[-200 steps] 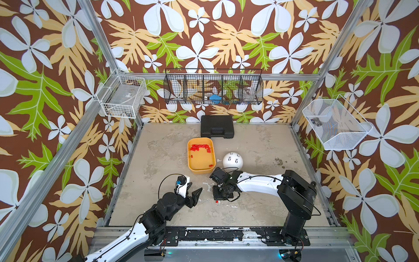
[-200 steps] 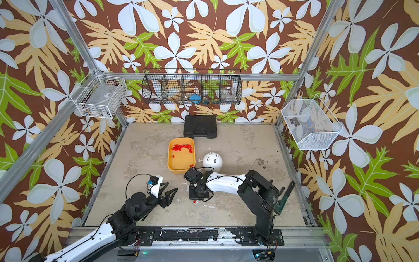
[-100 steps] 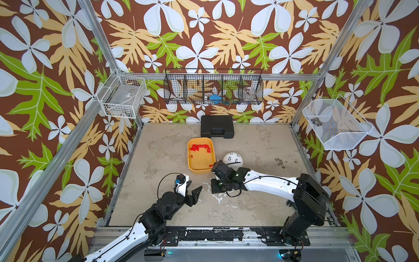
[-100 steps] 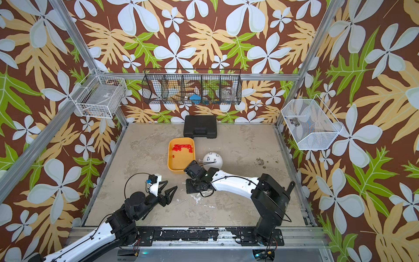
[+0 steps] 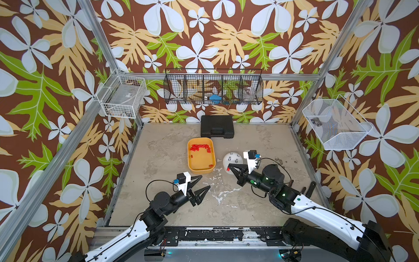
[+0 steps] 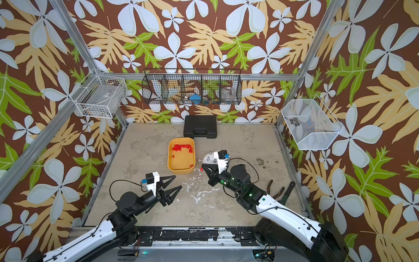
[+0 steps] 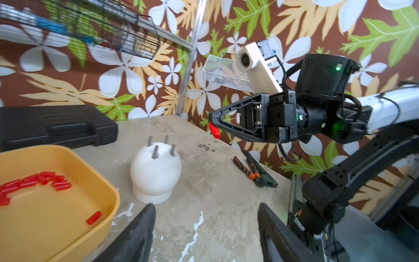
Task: Cover the protruding screws with screw protection sleeves
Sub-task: Pick up the screw protection sleeve from the center of the board.
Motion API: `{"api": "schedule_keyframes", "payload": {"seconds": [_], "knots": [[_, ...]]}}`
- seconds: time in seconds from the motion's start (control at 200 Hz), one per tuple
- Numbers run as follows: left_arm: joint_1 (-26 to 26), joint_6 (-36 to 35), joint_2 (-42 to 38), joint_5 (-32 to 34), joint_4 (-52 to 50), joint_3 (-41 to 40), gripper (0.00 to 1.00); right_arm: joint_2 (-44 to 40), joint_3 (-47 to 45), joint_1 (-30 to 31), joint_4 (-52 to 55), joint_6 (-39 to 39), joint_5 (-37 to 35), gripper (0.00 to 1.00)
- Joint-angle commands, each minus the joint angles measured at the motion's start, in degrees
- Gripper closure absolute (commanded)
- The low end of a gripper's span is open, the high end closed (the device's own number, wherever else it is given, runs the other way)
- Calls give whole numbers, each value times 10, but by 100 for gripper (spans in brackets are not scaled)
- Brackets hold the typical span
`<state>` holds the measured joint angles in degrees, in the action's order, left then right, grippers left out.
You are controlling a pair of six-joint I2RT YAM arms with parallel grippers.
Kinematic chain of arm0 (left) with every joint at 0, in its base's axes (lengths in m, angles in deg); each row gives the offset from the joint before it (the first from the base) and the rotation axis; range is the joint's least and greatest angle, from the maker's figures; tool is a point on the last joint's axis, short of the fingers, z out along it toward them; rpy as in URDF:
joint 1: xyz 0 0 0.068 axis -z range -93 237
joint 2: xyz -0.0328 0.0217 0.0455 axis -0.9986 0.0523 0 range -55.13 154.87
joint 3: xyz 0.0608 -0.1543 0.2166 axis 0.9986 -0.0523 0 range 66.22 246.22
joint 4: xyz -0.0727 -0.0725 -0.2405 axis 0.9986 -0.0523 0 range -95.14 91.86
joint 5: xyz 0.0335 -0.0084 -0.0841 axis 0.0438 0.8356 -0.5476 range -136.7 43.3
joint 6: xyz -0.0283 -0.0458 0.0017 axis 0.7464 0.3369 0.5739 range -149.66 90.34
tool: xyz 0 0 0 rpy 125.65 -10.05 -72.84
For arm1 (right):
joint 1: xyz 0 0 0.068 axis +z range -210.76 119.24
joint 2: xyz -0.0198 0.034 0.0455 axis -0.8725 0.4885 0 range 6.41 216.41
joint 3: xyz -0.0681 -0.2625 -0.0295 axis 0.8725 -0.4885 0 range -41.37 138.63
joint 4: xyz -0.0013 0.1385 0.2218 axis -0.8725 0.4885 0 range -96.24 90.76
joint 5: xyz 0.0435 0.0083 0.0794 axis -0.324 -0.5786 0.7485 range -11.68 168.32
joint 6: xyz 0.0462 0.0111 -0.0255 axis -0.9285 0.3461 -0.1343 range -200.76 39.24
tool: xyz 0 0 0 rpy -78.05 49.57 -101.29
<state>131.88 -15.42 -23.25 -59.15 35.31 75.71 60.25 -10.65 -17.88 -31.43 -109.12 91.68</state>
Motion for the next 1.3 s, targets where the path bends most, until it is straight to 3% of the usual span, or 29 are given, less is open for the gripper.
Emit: {"api": "schedule_keyframes", "payload": {"seconds": [0.0, 0.15, 0.39, 0.535, 0.676, 0.996, 1.296], "knots": [[21, -58, 40, -65, 40, 24, 27, -26, -13, -1, -82, 46, 41, 100], [98, -139, 105, 8, 35, 57, 26, -51, -23, -1, -81, 69, 41, 100], [100, -126, 182, 50, 92, 92, 27, -48, -15, -10, -72, 73, 70, 100], [100, -153, 209, 68, 114, 107, 27, -44, -27, -11, -88, 74, 85, 100], [100, -176, 231, 44, 123, 123, 28, -37, -35, -10, -94, 81, 100, 100], [100, -169, 242, 25, 145, 121, 42, -52, -63, -10, -147, 68, 146, 100], [100, -158, 265, -1, 162, 132, 43, -39, -69, 17, -174, 68, 134, 100]]}}
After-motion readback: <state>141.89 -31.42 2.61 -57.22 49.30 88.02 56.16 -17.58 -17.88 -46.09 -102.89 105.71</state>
